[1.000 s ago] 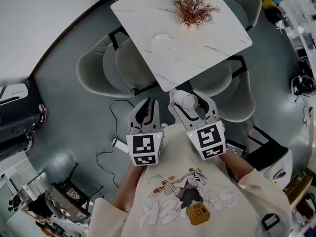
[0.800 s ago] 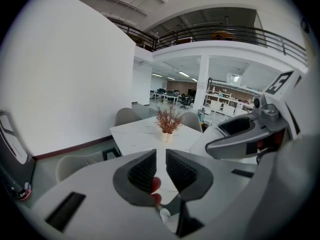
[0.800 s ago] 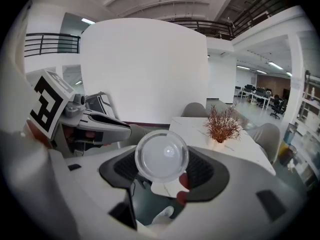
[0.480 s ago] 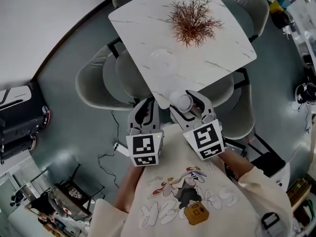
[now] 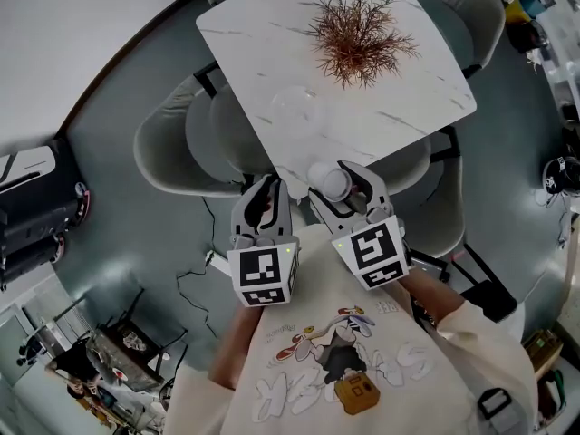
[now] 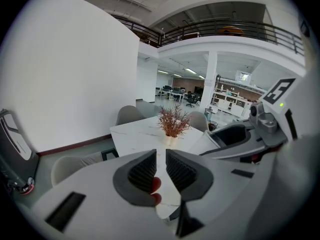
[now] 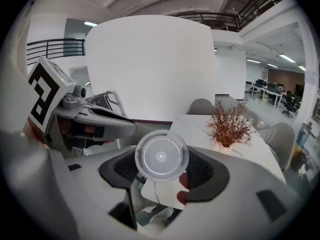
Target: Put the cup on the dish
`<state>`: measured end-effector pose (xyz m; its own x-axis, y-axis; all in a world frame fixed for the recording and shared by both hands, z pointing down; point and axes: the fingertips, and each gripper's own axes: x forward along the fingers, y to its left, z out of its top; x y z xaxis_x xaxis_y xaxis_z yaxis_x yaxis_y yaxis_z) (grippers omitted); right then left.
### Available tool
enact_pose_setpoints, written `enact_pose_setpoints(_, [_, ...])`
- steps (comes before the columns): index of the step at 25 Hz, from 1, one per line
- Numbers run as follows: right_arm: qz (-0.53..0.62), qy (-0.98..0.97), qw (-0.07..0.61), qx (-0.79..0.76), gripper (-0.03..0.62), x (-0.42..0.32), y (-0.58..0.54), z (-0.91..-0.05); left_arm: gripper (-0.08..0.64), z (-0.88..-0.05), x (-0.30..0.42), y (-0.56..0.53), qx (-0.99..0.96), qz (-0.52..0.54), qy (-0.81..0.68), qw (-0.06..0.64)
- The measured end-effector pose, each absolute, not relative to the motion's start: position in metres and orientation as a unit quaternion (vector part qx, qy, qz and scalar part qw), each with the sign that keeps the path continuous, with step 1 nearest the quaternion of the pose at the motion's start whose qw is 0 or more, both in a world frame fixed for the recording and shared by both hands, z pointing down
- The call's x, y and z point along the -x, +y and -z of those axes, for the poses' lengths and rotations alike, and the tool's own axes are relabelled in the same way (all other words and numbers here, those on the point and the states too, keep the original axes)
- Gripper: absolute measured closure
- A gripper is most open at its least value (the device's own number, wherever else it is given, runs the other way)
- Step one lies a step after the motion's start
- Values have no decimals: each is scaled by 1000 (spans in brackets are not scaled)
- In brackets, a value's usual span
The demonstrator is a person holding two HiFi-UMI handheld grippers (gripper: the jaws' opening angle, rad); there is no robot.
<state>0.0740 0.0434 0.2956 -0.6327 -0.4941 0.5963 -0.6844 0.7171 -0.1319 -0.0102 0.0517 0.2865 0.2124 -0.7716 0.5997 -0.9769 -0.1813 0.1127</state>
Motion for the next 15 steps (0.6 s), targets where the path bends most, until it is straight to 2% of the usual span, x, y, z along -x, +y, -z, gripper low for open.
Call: enact_pose_setpoints(15, [-168,-883,283,-334,322,-76,26,-303,502,-300,14,52,-725,-203,-601,269])
